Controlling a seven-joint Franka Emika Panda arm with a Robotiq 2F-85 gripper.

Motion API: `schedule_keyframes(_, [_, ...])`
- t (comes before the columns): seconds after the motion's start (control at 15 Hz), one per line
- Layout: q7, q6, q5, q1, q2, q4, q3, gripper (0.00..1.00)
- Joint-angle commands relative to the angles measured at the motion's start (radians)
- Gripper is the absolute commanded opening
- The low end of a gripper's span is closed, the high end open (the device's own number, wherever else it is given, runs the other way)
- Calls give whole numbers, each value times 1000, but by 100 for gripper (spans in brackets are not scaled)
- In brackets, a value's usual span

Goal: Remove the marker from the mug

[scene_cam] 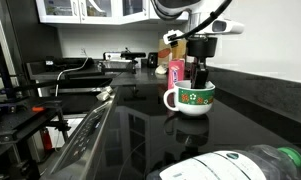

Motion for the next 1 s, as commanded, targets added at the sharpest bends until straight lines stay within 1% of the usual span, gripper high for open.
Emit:
schedule_keyframes(0.0, [40, 3, -12, 6, -5, 5, -11, 14])
schedule_keyframes(0.07, [43, 4, -13, 6, -10, 1, -14, 5])
schedule_keyframes(0.13, [44, 5, -16, 8, -17, -3, -17, 1])
schedule_keyframes(0.27, [52, 8, -26, 13, -32, -14, -26, 5])
schedule_keyframes(0.4, [73, 16, -43, 23, -66, -40, -36, 5])
schedule_keyframes(0.53, [102, -1, -75, 40, -123, -79, -47, 5])
schedule_keyframes(0.67, [76, -51, -95, 38, -198, -129, -32, 5])
schedule_keyframes(0.73, [81, -87, -122, 50, -244, -160, -36, 5])
schedule_keyframes(0.8, [114, -100, -177, 74, -285, -192, -55, 5])
schedule_keyframes(0.93, [94, -197, -269, 93, -366, -239, -43, 5])
